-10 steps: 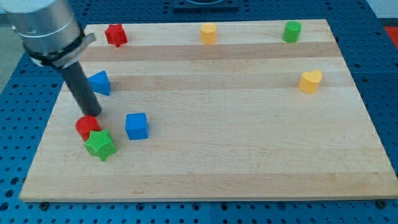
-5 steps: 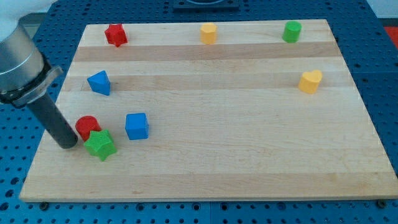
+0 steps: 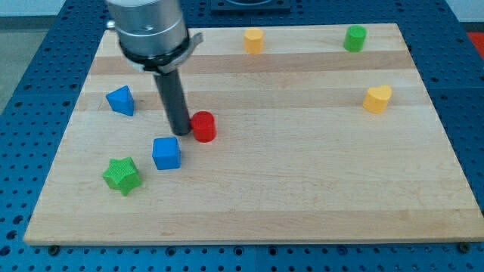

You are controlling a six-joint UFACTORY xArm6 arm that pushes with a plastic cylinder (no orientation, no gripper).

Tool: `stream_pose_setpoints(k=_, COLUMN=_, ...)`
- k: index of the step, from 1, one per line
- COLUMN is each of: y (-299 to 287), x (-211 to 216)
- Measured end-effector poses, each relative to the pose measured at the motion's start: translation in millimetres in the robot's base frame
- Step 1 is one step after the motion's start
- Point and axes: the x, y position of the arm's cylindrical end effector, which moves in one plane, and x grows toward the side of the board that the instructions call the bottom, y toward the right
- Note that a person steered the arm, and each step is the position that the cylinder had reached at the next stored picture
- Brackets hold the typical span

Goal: Separate the red circle from the cube and the green star

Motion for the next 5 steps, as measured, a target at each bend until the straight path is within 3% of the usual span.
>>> stream_pose_setpoints(k=2, y=-26.6, x=38.7)
stream_pose_setpoints(k=5, y=-96.5, x=23.0)
